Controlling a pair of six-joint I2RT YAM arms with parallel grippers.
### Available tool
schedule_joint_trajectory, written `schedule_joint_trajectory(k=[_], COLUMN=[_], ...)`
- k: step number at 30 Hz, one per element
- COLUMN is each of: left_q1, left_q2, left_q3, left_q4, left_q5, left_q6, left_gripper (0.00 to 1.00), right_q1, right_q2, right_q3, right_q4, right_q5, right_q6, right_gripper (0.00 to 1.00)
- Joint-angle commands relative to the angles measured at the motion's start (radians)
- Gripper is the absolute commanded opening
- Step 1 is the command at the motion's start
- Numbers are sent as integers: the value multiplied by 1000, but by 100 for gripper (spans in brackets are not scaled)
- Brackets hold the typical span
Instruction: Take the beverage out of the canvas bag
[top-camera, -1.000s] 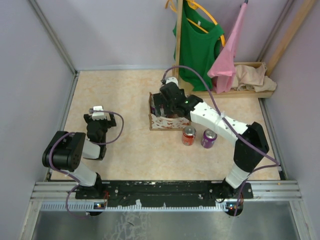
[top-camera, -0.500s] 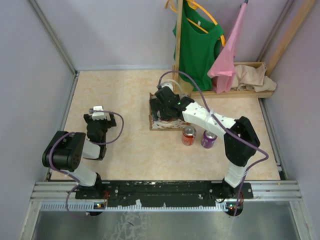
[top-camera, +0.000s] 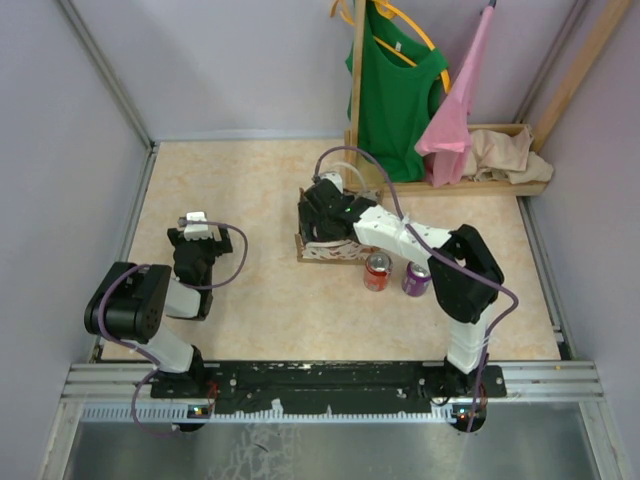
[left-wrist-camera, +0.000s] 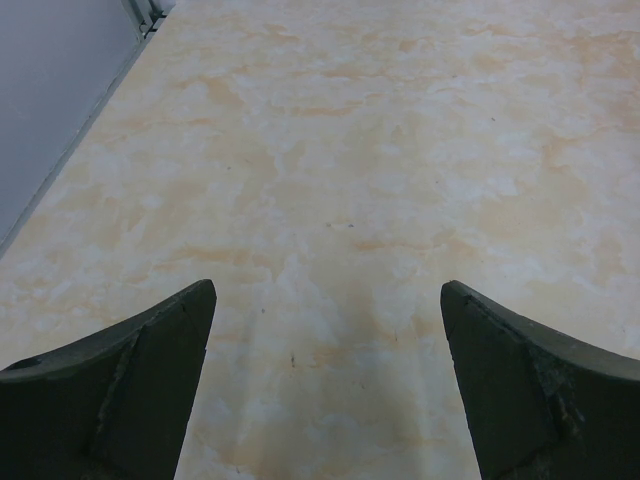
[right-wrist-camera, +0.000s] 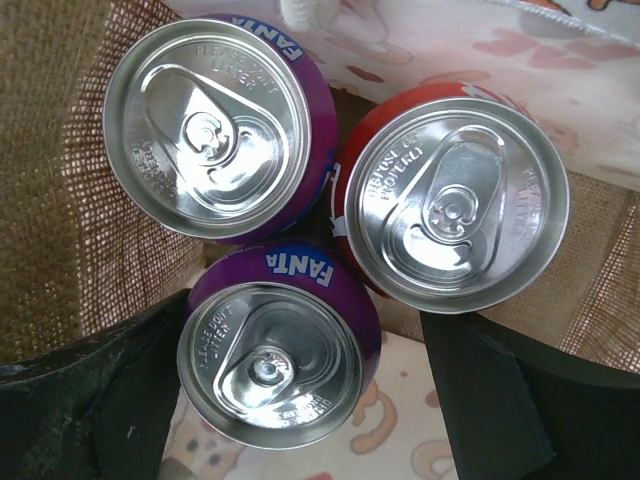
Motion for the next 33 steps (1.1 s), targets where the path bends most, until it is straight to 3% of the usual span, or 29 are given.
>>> schedule_joint_trajectory(k=[1,9,11,13,33], left_q1=[0,0,0,1,0], left_q2=[7,7,7,8,7], left_q3=[-6,-6,-6,-6,-6], left_q4=[43,43,43,43,42], left_q5=[-7,-7,-7,-7,-7], left_q6=[-9,-10,-10,-9,-9], left_gripper=[100,100,100,100,100], right_q1=[25,25,25,25,25], right_q2=[44,47,35,18,-287], right_q3=[15,28,28,33,148], right_q4=[-25,-50,-53,-59,-8], right_q5=[19,45,49,51,173], right_q6=[-5,-17,-25,-37,-174], right_gripper=[87,44,26,0,0])
